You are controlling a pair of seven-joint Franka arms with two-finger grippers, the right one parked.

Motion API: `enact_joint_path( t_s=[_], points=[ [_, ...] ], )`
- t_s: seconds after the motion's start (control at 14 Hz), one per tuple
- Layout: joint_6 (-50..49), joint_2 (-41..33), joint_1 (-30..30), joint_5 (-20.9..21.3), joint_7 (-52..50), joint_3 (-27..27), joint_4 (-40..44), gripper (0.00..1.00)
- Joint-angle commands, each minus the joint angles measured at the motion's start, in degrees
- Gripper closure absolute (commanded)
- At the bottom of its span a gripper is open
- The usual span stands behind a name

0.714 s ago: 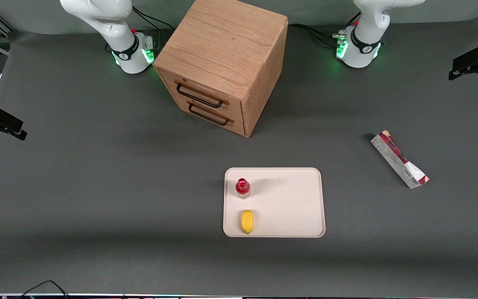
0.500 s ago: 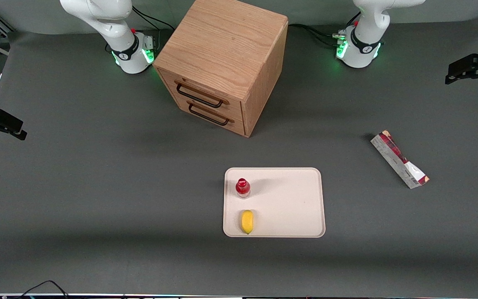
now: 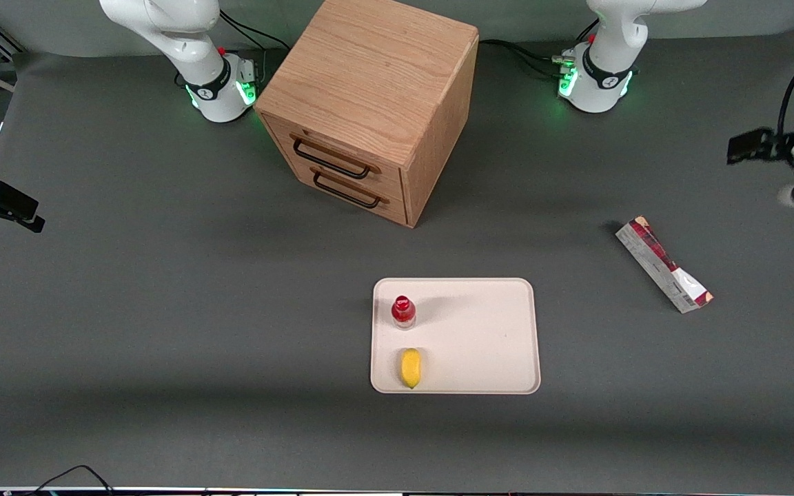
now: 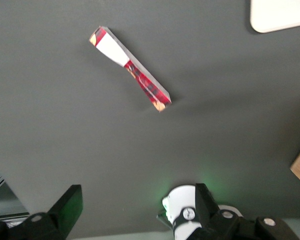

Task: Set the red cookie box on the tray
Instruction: 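Move the left gripper down toward the red-and-white cookie box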

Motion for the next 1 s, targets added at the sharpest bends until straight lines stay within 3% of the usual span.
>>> enact_joint_path(
  t_s=[0.0, 0.43, 0.93],
  points=[
    [7.55, 4.06, -0.31, 0.81, -3.59, 0.34, -4.09, 0.0],
    [26.88, 11.35, -0.05, 1.16, -5.54, 0.6, -15.51, 0.0],
    [49.04, 17.69, 0.04, 3.53, -4.66, 4.65, -27.65, 0.0]
  ],
)
